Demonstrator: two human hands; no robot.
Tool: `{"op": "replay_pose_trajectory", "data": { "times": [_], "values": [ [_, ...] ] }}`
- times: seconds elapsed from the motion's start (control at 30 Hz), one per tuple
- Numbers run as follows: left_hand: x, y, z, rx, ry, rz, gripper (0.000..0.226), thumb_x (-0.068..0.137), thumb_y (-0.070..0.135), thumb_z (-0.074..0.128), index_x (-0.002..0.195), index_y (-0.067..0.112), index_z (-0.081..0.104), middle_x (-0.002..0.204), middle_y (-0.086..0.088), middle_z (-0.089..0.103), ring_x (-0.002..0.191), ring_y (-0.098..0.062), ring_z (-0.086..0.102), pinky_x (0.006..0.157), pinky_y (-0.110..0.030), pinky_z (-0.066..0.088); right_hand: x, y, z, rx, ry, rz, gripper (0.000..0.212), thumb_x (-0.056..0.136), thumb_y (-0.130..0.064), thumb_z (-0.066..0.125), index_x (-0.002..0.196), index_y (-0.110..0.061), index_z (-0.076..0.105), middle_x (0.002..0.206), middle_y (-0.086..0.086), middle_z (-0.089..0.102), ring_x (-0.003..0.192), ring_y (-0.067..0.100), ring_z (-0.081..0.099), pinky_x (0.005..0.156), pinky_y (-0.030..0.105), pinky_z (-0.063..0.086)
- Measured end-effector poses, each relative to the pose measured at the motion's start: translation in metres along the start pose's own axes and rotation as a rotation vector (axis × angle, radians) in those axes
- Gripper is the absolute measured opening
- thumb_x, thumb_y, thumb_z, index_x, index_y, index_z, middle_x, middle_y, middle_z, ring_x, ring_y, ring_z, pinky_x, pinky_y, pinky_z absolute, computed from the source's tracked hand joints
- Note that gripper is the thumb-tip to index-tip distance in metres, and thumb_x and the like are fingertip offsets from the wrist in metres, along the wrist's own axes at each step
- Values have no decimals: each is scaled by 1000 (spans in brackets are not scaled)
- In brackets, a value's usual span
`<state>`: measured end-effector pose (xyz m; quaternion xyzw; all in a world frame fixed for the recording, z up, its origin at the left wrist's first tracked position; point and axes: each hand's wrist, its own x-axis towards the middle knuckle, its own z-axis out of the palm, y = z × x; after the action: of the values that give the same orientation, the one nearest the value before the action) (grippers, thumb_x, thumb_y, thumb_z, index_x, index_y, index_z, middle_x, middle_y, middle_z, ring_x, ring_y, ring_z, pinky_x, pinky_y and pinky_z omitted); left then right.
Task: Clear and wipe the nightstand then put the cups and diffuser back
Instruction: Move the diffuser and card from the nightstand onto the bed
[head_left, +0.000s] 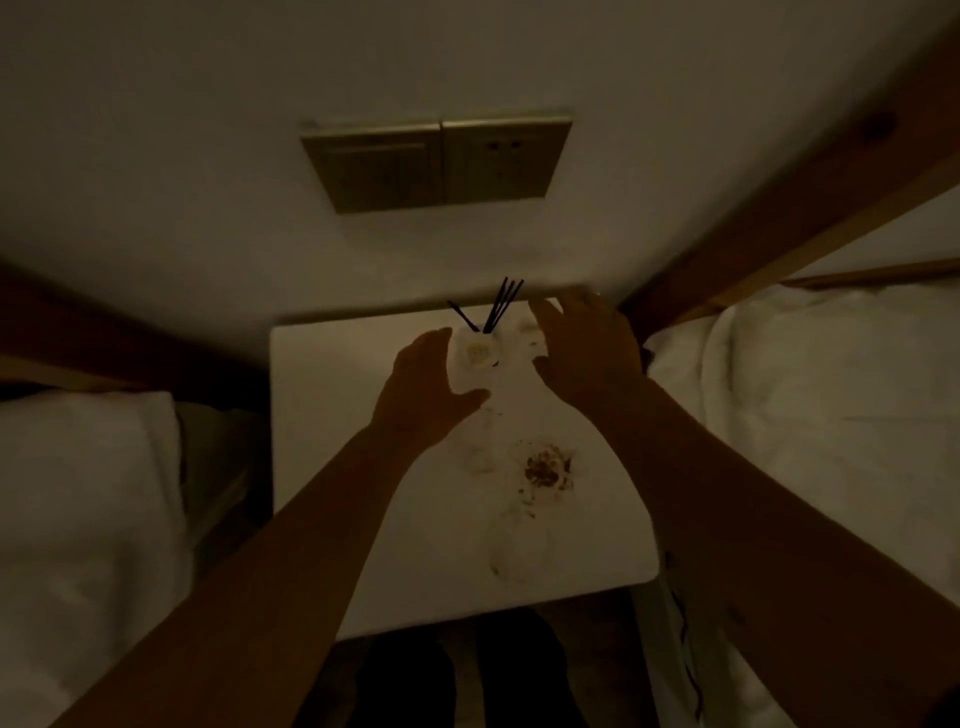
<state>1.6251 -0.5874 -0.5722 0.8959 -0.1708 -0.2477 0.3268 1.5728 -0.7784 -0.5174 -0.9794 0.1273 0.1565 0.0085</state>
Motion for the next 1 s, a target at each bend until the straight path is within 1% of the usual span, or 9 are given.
{"op": "replay_pose_trajectory", "data": {
  "times": [0.1,0.2,0.33,0.5,0.6,0.67,0.73,0.83,1.0],
  "values": [
    [23,-14,24,-78,2,15,74,71,40,81,134,17,48,132,-6,53,123,-26,48,100,-36,40,27,10,29,-14,-60,-30,61,90,-35,59,144,-23,33,148,8,36,137,33,30,105,54,35],
    [34,-24,41,-60,119,55,72,72,40,79,133,19,49,130,-6,53,121,-30,45,99,-41,40,43,19,51,41,-98,-59,44,96,-25,48,139,-20,41,134,10,51,121,32,45,93,48,43],
    [42,-15,45,-277,163,66,70,59,39,83,121,34,50,117,15,53,116,-29,51,97,-43,44,50,25,56,80,-96,-70,41,97,-24,46,137,-17,44,124,14,56,112,34,51,85,45,47],
    [56,-4,43,-416,100,70,50,66,27,82,111,16,64,112,-8,67,109,-32,60,92,-54,49,45,25,57,65,-43,-117,34,97,-25,48,130,-15,47,114,13,58,102,33,55,74,42,48],
    [53,0,40,-385,177,112,37,67,22,82,93,38,62,100,3,68,95,-18,65,82,-40,56,43,25,57,66,-40,-138,38,98,-22,47,134,-12,42,117,15,55,103,34,53,75,43,48],
    [50,0,39,-397,211,123,34,68,17,79,93,35,62,93,11,63,89,-14,65,78,-22,54,42,25,55,73,-37,-143,39,97,-20,47,135,-10,40,117,15,54,103,33,52,74,43,48],
    [47,-2,40,-438,207,103,37,69,15,75,104,18,63,100,0,64,96,-24,64,83,-30,55,40,26,54,82,-28,-142,39,97,-20,47,134,-10,41,116,14,55,103,33,52,74,43,49],
    [42,-5,37,-488,210,89,32,72,12,74,97,27,60,98,1,64,93,-17,63,87,-47,54,35,26,51,88,-45,-130,37,98,-22,46,134,-13,42,119,13,54,106,32,51,81,46,48],
    [16,-5,15,-472,330,89,39,68,14,73,91,40,55,90,15,60,83,7,62,77,-16,52,25,18,31,88,37,-185,27,95,-24,52,121,-16,51,112,10,58,104,32,54,79,43,47]
  ]
}}
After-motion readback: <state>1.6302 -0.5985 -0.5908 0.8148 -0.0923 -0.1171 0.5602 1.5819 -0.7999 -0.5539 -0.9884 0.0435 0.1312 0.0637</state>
